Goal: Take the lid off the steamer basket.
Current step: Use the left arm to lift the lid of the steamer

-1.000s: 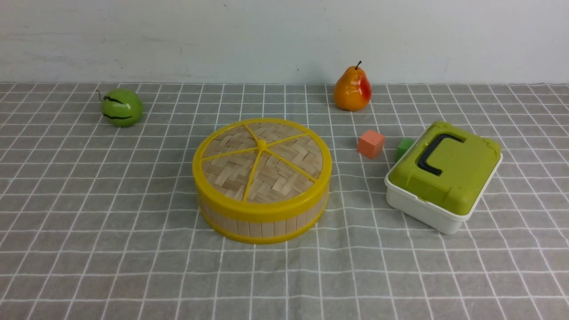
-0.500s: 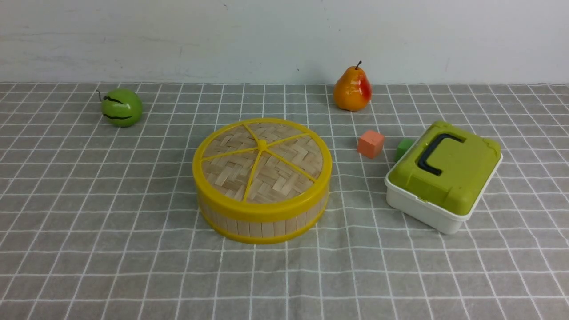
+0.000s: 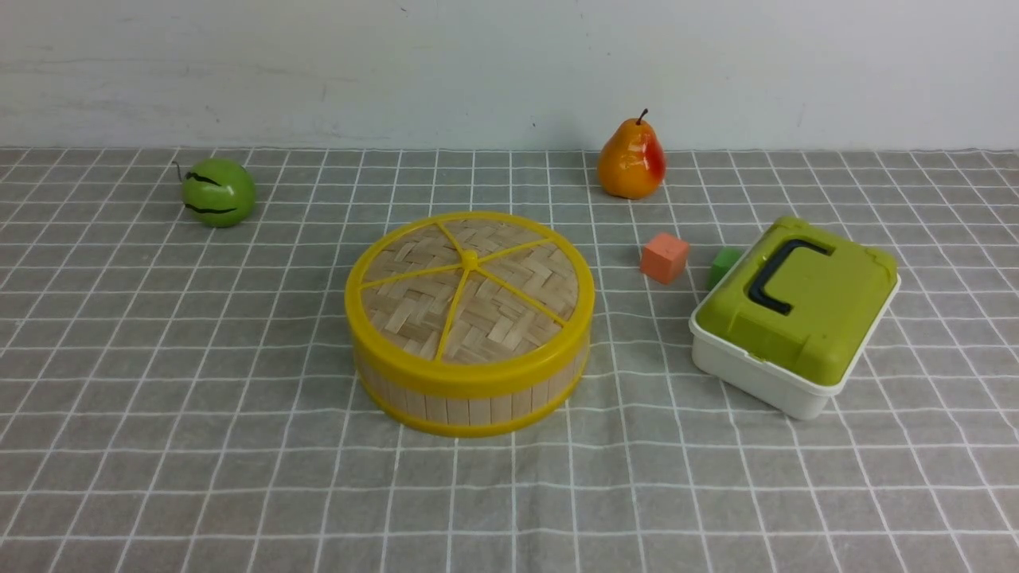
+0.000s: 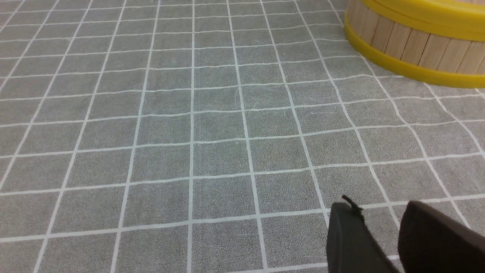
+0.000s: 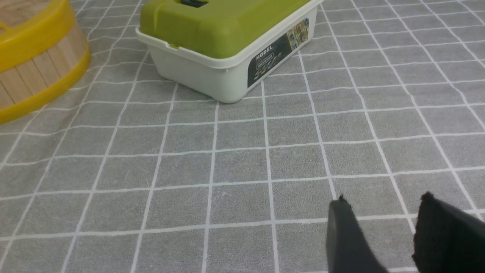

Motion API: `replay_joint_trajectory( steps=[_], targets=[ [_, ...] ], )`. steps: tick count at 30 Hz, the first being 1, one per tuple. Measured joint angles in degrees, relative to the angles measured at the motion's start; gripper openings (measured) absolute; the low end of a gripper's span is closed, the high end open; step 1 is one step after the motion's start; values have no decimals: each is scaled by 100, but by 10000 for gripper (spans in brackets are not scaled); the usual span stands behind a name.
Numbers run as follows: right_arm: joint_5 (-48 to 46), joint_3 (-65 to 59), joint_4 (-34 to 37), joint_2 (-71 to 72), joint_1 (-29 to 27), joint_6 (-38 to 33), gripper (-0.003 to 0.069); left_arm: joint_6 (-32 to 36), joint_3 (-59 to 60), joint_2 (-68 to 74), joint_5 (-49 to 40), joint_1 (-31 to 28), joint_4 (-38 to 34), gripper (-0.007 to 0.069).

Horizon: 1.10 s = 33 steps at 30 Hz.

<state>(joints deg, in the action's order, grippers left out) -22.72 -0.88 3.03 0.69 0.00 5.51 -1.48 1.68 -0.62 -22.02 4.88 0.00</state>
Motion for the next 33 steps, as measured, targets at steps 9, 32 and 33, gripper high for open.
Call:
replay_joint_trajectory(
  steps=[9, 32, 33],
  targets=[
    [0, 0, 0, 0, 0, 0, 241, 0, 12, 0, 1342, 0, 0, 215],
    [0, 0, 0, 0, 0, 0, 241, -919, -674, -10, 6387, 0, -199, 209],
    [0, 0, 0, 0, 0, 0, 241, -927, -892, -10, 6023, 0, -205, 196]
  ],
)
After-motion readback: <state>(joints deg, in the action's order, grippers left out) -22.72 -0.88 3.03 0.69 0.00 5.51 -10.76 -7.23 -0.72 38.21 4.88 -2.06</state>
